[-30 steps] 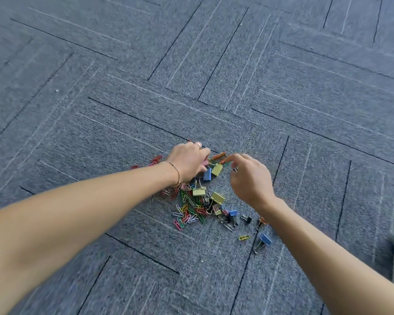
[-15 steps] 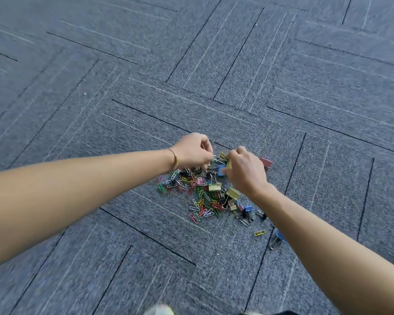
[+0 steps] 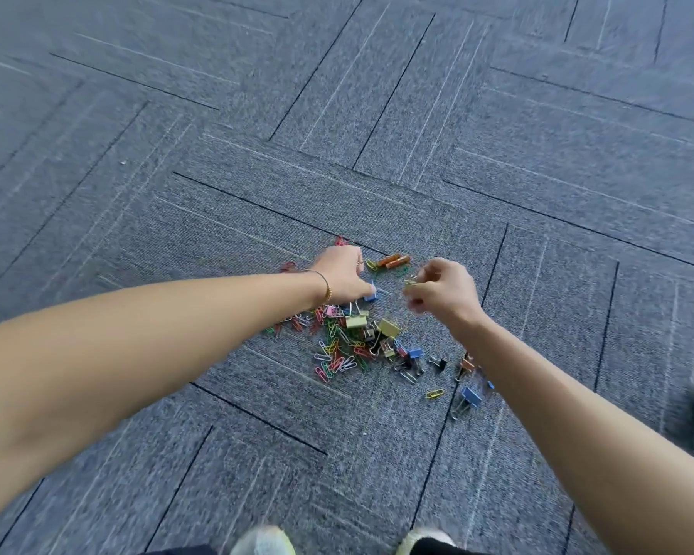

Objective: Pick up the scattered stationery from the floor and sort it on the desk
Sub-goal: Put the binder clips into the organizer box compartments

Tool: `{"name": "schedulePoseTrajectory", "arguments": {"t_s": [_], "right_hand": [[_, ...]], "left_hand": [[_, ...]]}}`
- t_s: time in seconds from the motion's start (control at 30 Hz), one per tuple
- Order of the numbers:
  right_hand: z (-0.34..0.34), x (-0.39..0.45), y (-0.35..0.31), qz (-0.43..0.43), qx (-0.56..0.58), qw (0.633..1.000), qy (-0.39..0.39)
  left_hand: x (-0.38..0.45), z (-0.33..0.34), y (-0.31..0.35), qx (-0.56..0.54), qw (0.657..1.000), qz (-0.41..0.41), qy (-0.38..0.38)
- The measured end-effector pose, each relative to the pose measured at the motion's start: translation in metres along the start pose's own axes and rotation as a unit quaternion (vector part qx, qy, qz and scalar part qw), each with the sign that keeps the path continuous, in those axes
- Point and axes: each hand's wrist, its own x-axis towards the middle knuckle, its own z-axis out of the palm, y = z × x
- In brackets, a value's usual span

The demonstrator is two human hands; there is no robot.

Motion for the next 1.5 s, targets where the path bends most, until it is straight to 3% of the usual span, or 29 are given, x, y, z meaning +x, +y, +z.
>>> {"name": "schedulePoseTrajectory", "arguments": {"t_s": [0.07,0.2,0.33,0.5,0.57,0.67,0.83,0.9,1.0,1.1,1.23,1.3,1.37,1.43,1.5], "right_hand": [[-0.015,-0.004,-0.005,0.025,0.109,0.994,-0.021],[-0.041,-0.002,-0.007,0.065,0.202,0.975,-0.069],[-0.055,0.009,0.002,0.106,0.256,0.959,-0.056],[-0.051,0.020,0.016,0.109,0.118,0.987,0.030],[-0.044,0.029,0.023,0.069,-0.025,0.995,0.065],[-0.033,0.038,0.023,0.020,-0.208,0.971,0.113],[-0.022,0.047,0.025,-0.009,-0.332,0.936,0.117],[-0.018,0.046,0.026,-0.012,-0.346,0.932,0.107],[-0.014,0.043,0.027,-0.009,-0.350,0.930,0.111],[-0.015,0.040,0.025,-0.005,-0.302,0.947,0.110],[-0.018,0.032,0.015,-0.029,-0.091,0.994,0.055],[-0.017,0.024,0.010,-0.010,0.056,0.998,-0.008],[-0.014,0.017,0.003,0.029,0.163,0.984,-0.060],[-0.013,0.011,-0.001,0.061,0.208,0.972,-0.095],[-0.012,0.006,-0.002,0.088,0.228,0.963,-0.117]], "left_hand": [[0.006,0.006,0.002,0.067,0.997,0.041,0.020],[0.016,0.019,0.004,0.183,0.979,0.085,0.026],[0.020,0.026,0.004,0.178,0.976,0.119,0.027],[0.022,0.025,0.002,0.188,0.968,0.159,0.049],[0.020,0.025,-0.001,0.197,0.964,0.172,0.057],[0.019,0.025,-0.003,0.188,0.966,0.174,0.046],[0.019,0.013,0.001,0.052,0.992,0.113,0.000],[0.018,0.009,0.003,-0.080,0.995,0.045,-0.029],[0.014,0.002,0.003,-0.283,0.952,-0.048,-0.109],[0.006,-0.005,-0.002,-0.424,0.883,-0.098,-0.175],[-0.001,-0.008,-0.009,-0.465,0.835,-0.120,-0.268],[-0.001,-0.006,-0.010,-0.431,0.847,-0.125,-0.286],[-0.002,-0.002,-0.010,-0.345,0.901,-0.097,-0.246],[-0.004,0.005,-0.011,-0.203,0.962,-0.029,-0.182],[-0.009,0.010,-0.011,-0.055,0.991,0.042,-0.114]]}}
